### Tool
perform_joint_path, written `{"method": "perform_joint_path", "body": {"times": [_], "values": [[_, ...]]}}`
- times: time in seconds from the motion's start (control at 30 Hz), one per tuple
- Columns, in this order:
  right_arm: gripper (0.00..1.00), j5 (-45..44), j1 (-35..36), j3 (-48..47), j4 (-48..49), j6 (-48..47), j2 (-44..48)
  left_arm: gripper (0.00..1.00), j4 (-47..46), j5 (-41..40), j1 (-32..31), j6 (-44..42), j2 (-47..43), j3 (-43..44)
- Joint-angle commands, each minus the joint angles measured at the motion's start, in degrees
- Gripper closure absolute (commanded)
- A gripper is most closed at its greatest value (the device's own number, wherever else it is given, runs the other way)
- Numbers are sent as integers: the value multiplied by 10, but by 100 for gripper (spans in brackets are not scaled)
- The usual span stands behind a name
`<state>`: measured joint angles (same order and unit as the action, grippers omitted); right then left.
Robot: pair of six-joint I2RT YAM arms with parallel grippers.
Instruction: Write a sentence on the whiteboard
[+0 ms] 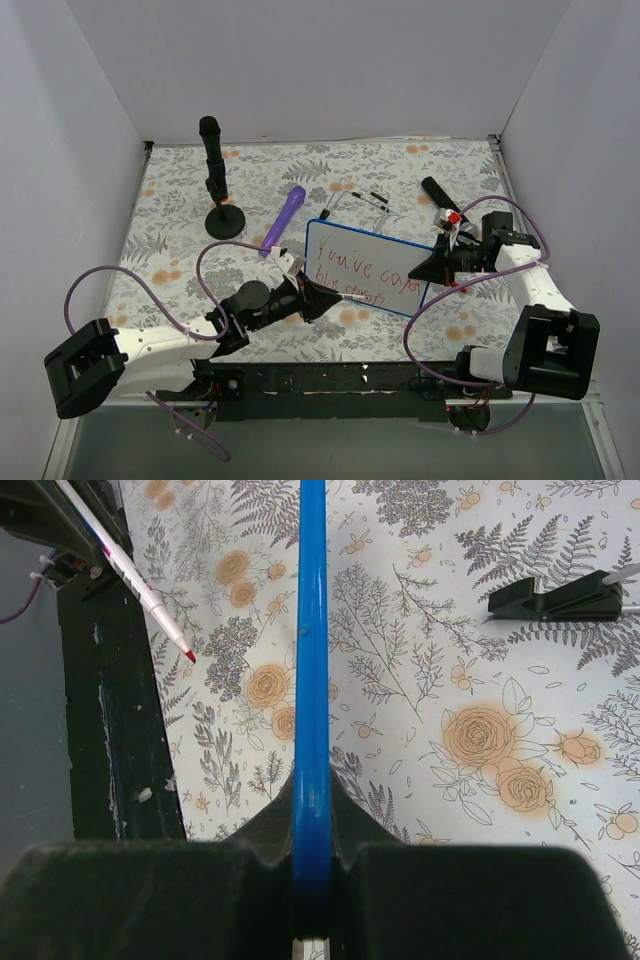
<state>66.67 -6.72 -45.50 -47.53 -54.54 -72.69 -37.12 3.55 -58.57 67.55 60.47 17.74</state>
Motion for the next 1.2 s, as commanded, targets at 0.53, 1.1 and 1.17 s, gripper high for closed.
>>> {"method": "perform_joint_path", "body": {"times": [0.53,1.1,1.17], "values": [[99,-77,-3,2,24,-19,-10,100,-101,-88,-51,-35,56,-42],[99,-74,-3,1,24,-18,-16,100,-175,-64,-58,-58,212,27],[99,-75,-3,1,25,-16,-17,100,-176,-49,-58,-62,224,39]]}}
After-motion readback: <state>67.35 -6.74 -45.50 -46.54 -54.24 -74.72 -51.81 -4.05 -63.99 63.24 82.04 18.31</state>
